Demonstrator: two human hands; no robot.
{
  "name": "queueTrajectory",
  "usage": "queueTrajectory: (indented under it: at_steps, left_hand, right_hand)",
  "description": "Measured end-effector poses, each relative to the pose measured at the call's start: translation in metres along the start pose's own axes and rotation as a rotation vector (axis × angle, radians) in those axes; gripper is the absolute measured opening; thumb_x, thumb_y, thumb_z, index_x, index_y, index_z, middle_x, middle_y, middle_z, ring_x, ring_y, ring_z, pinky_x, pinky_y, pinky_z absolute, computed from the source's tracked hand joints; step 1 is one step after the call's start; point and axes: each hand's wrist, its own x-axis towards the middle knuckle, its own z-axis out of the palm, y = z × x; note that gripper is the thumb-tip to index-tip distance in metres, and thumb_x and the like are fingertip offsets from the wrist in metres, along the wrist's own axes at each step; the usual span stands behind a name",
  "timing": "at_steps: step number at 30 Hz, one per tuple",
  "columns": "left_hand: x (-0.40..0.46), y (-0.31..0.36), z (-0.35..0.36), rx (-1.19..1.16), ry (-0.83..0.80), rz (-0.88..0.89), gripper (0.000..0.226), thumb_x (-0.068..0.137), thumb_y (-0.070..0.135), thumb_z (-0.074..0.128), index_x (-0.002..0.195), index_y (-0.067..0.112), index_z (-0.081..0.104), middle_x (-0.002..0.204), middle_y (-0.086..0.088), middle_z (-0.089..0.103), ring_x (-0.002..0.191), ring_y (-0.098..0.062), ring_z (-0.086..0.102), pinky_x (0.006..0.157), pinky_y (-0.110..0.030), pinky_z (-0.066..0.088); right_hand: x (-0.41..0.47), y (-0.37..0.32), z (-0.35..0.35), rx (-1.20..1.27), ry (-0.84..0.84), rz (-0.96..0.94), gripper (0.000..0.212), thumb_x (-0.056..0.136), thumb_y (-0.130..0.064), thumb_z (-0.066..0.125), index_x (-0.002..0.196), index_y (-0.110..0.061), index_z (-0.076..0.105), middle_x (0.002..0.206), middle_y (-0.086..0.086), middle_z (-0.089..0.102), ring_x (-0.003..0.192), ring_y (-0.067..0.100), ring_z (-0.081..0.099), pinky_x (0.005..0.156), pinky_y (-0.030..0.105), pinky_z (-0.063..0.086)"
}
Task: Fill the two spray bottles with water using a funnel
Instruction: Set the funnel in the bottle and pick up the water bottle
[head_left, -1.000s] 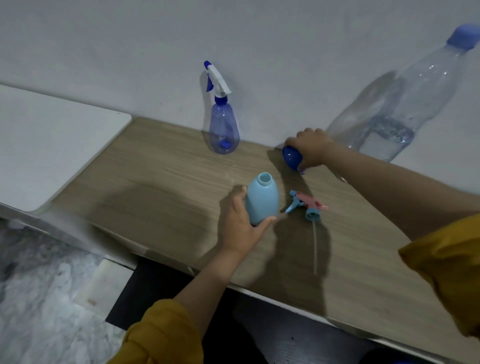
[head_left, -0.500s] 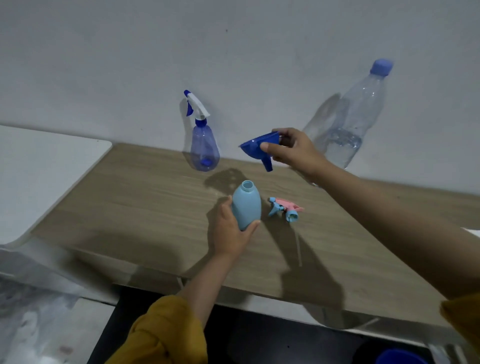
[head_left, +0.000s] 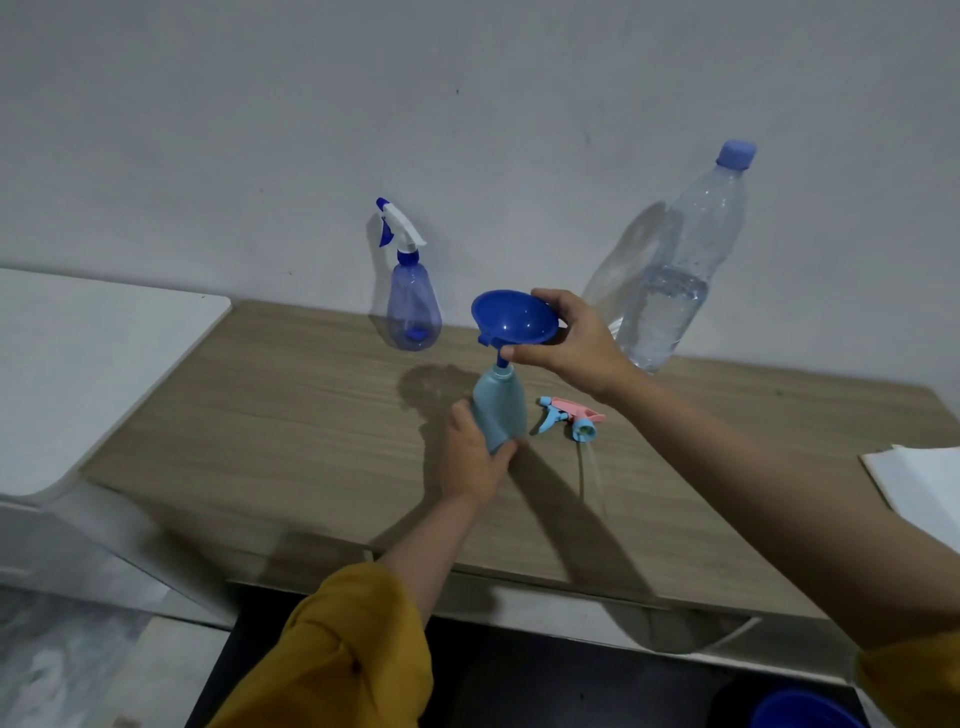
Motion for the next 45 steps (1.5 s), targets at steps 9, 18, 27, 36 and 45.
queueTrajectory:
  at_steps: [9,18,27,36,45]
  left_hand:
    - [0.002,0.001,-0.002,-0.119,-0.013,-0.01,0.064,0.072,0.031,0.079,0.116,0.013,0.036,0.117,-0.005,0.053,0.099,-0.018,0.056,0.052,-0.009,0.032]
    - [0.004,-0.001,0.002,-0.151,0.005,-0.001,0.066,0.071,0.029,0.08,0.119,0.012,0.038,0.115,-0.003,0.053,0.101,-0.017,0.055,0.066,-0.019,0.038]
    - [0.003,-0.002,0.004,-0.143,0.022,0.012,0.06,0.071,0.025,0.079,0.113,0.013,0.038,0.109,-0.001,0.052,0.091,-0.016,0.056,0.051,-0.009,0.032]
    - [-0.001,-0.002,0.01,-0.059,0.07,-0.001,0.063,0.075,0.028,0.076,0.122,0.013,0.036,0.109,0.0,0.052,0.088,-0.012,0.051,0.06,-0.019,0.037]
    - [-0.029,0.013,0.051,0.077,0.438,-0.077,0.089,0.068,0.037,0.076,0.137,0.006,0.029,0.131,-0.016,0.041,0.118,-0.031,0.041,0.092,-0.042,0.046]
  right_hand:
    - [-0.008,0.013,0.013,-0.118,0.009,-0.025,0.081,0.067,-0.023,0.087,0.134,-0.015,0.042,0.119,-0.007,0.049,0.107,0.015,0.056,0.081,0.017,0.045]
    - [-0.009,0.02,0.019,-0.124,0.003,0.013,0.096,0.063,-0.027,0.09,0.14,-0.015,0.035,0.128,-0.001,0.048,0.112,0.017,0.054,0.09,0.025,0.046]
    - [-0.017,0.037,-0.027,-0.323,-0.139,0.017,0.109,0.059,-0.031,0.09,0.148,-0.018,0.029,0.143,0.003,0.043,0.123,0.016,0.05,0.096,0.028,0.044]
    - [-0.01,0.088,-0.105,-0.337,0.36,-0.075,0.078,0.071,-0.031,0.083,0.135,-0.008,0.046,0.12,0.009,0.056,0.105,0.018,0.058,0.084,0.024,0.042]
    - [0.013,0.102,-0.146,-0.331,0.458,-0.236,0.062,0.075,-0.019,0.08,0.127,-0.006,0.05,0.12,0.014,0.052,0.101,0.019,0.055,0.086,0.021,0.042]
